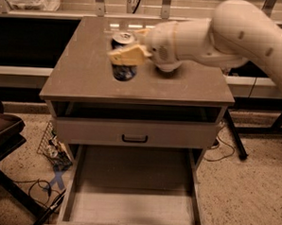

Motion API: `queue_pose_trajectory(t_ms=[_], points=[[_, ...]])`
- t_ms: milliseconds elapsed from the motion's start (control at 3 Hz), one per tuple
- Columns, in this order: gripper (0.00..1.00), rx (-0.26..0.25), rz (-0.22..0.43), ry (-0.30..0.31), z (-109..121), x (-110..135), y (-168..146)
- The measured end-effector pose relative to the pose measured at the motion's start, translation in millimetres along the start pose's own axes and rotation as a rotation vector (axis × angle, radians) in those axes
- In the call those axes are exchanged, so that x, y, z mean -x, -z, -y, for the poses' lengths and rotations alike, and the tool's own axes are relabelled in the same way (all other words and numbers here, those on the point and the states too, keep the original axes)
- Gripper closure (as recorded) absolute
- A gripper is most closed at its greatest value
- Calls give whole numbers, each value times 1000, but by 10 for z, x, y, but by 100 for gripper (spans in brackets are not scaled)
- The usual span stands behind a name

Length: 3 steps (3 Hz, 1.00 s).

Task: Pick pepsi can from middle drawer and place on counter

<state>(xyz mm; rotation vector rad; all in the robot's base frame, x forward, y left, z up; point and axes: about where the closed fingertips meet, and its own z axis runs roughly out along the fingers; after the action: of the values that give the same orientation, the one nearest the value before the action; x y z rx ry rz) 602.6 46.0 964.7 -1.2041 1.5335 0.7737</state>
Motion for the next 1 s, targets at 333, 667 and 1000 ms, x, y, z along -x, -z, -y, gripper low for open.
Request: queue_pose_trajectory(t_ms=[333, 667, 1000], points=[[100, -83, -20, -17, 379, 66, -826], [100, -106, -31, -35, 578, -31, -1424], [100, -148, -75, -61, 804, -237, -1897]])
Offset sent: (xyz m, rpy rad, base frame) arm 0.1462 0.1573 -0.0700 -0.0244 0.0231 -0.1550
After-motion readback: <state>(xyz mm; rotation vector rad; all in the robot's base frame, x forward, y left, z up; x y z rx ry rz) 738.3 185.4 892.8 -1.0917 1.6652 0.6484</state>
